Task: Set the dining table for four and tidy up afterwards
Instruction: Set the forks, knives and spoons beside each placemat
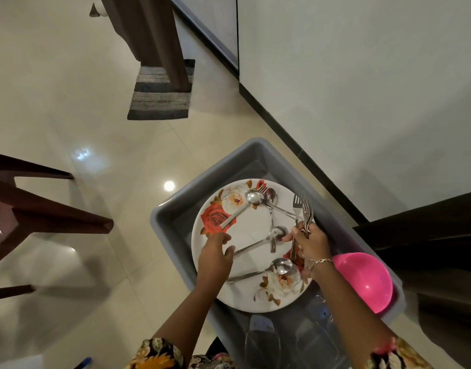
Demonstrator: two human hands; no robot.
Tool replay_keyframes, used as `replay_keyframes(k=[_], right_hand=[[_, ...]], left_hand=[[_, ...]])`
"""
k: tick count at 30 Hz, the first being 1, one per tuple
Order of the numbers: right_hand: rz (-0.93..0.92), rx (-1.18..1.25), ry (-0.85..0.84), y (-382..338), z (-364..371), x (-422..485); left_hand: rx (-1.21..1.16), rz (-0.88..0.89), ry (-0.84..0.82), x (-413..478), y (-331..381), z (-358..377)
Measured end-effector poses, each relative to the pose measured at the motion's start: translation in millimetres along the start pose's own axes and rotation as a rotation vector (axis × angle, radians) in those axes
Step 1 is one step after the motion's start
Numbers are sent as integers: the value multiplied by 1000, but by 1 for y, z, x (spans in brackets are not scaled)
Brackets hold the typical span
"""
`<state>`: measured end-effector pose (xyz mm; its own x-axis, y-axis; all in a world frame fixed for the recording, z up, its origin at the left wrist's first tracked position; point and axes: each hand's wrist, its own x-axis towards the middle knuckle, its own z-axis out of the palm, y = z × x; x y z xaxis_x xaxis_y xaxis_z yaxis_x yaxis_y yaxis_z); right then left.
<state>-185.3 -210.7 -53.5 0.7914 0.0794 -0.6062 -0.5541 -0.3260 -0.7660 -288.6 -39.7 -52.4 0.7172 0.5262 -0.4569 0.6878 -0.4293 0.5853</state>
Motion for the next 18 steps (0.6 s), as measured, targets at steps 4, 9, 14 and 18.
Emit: replay_keyframes(k=[4, 9, 14, 18], right_hand=[[-23, 49, -45, -6, 4, -7], [-13, 16, -88, 6, 11, -8], [3, -62, -86, 19, 15, -13], [32, -73, -66, 20, 17, -19]], left_hand=[[192, 82, 2, 32, 13, 5], [554, 174, -13, 70, 20, 13], [664, 251, -54, 93, 28, 25], [552, 49, -100, 97, 30, 18]])
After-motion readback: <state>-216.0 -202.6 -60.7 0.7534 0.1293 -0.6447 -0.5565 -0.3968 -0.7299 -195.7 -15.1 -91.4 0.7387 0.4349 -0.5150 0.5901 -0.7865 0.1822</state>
